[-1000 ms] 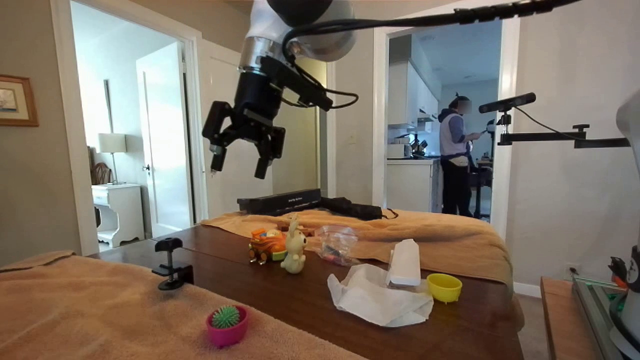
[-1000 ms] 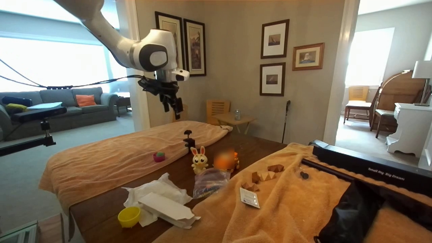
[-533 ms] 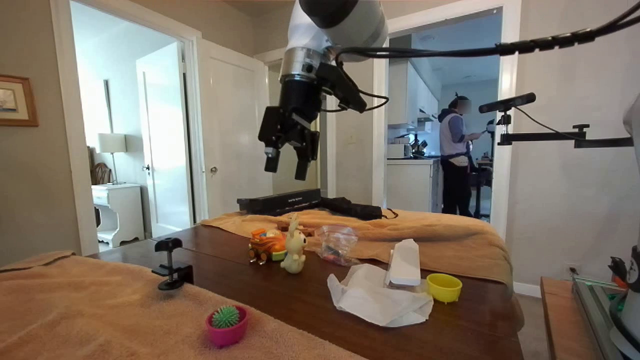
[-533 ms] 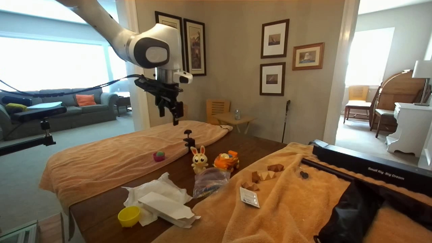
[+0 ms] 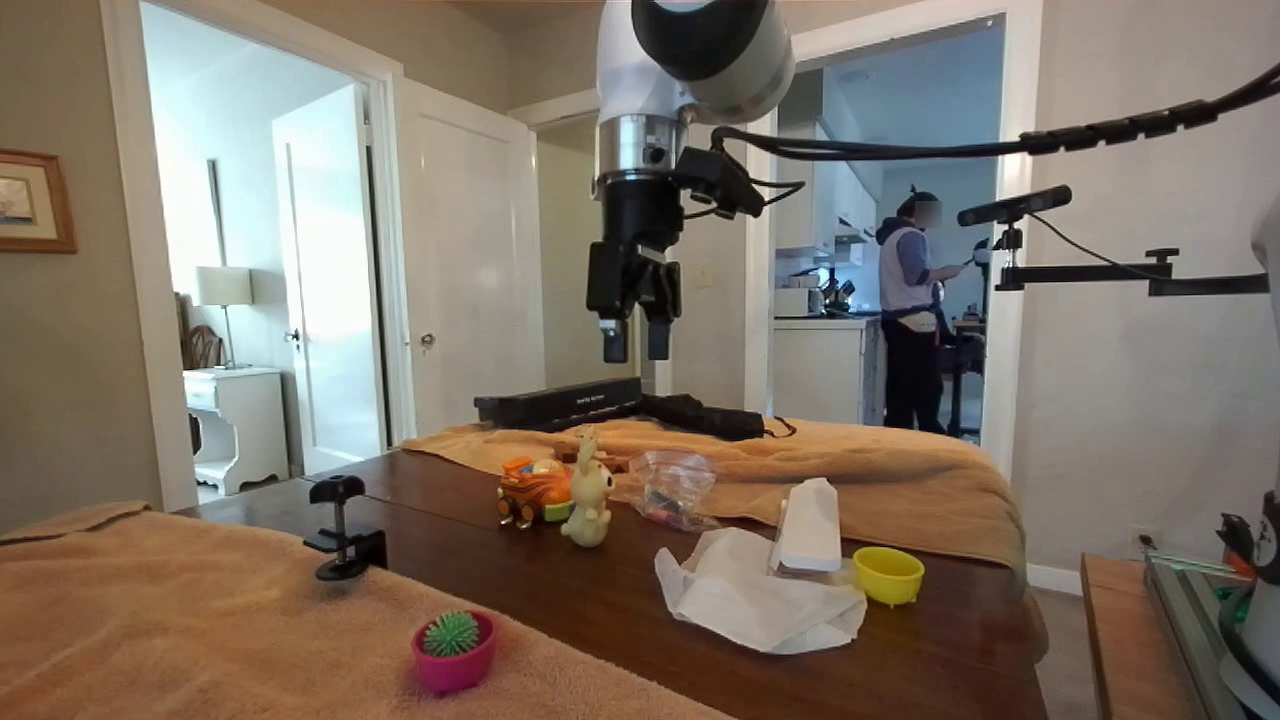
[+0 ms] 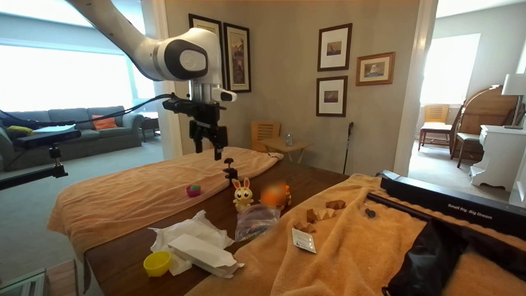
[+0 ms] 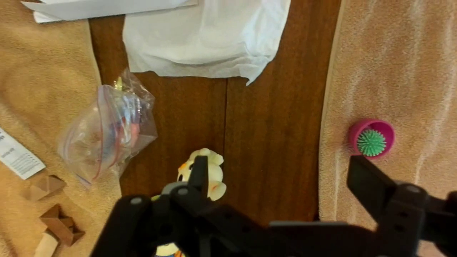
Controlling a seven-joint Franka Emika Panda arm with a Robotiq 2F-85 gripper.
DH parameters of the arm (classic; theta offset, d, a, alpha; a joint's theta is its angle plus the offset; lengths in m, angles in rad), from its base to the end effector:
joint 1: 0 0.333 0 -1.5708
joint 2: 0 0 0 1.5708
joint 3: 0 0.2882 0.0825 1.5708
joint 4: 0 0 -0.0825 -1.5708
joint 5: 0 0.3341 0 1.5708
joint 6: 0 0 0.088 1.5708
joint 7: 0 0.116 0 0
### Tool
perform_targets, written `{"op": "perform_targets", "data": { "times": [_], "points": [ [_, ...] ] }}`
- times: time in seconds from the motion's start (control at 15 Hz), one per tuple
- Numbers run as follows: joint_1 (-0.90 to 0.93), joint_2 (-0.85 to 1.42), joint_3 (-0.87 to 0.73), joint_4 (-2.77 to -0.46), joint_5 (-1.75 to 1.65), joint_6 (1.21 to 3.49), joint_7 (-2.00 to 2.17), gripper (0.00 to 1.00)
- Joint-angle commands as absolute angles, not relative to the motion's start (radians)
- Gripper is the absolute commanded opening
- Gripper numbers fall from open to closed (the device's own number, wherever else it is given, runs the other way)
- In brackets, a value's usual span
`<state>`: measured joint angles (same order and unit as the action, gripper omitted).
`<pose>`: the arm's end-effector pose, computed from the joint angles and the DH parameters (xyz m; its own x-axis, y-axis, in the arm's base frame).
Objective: Move the black object to the left
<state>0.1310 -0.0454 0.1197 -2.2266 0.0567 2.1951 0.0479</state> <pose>0.4644 0.1217 0.3859 0.9856 0.1688 0.0110 0.1691 -0.9847 -0.0416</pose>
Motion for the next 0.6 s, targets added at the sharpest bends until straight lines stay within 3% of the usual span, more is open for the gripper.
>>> {"op": "perform_targets", "data": {
  "times": [0.0, 0.53],
  "points": [
    [0.123, -0.100, 0.125, -2.251, -0.052, 2.158, 0.125, 1.00],
    [0.122, -0.071, 0.123, -2.225, -0.074, 2.159, 0.133, 1.00]
  ]
}}
